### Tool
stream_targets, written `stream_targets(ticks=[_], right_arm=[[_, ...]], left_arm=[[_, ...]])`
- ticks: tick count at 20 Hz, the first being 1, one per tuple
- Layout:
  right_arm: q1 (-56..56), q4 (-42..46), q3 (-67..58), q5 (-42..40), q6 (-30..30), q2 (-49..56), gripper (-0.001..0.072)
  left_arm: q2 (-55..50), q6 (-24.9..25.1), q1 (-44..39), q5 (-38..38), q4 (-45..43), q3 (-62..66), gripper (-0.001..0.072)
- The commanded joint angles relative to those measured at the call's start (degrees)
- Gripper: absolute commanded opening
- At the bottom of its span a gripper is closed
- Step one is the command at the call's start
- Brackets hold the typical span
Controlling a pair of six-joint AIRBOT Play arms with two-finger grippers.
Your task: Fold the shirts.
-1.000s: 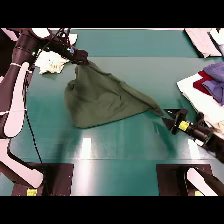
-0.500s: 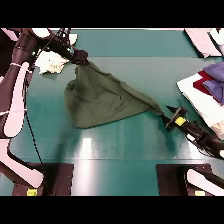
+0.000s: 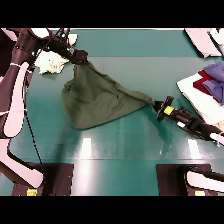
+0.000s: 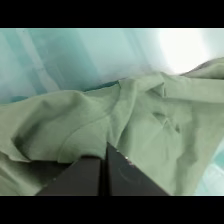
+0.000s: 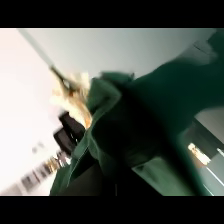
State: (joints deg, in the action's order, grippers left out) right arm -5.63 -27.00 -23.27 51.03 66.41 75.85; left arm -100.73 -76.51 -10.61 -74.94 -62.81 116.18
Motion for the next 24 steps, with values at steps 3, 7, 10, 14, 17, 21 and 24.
stream_targets(ticks=[3,7,10,14,17,21,24], right_arm=[[-13.2,33.5,-9.9,4.8,3.8,-12.4,0.0019],[-22.2,44.6,-28.4,11.9,4.4,-20.5,0.0019],[-22.5,55.6,-48.0,19.8,6.4,-21.2,0.002],[-17.8,71.6,-70.3,25.9,11.2,-21.2,0.002],[-13.5,82.9,-81.4,34.2,15.2,-21.7,0.002],[-9.2,94.4,-87.4,40.9,19.2,-27.2,0.002],[-7.7,99.7,-87.9,41.8,19.7,-33.0,0.0019]], left_arm=[[2.4,-3.4,2.0,3.6,-3.8,2.3,0.0025],[12.1,-5.6,4.1,13.9,-5.4,2.3,0.0025],[21.6,-4.5,3.9,23.0,-5.2,2.3,0.0024],[32.2,-3.0,3.9,18.5,-5.6,2.3,0.0025],[38.7,-3.0,3.9,12.8,-7.0,2.3,0.0024],[46.3,-6.4,3.9,6.2,-7.8,2.3,0.0024],[50.3,-7.8,3.9,2.9,-7.8,2.3,0.0023]])
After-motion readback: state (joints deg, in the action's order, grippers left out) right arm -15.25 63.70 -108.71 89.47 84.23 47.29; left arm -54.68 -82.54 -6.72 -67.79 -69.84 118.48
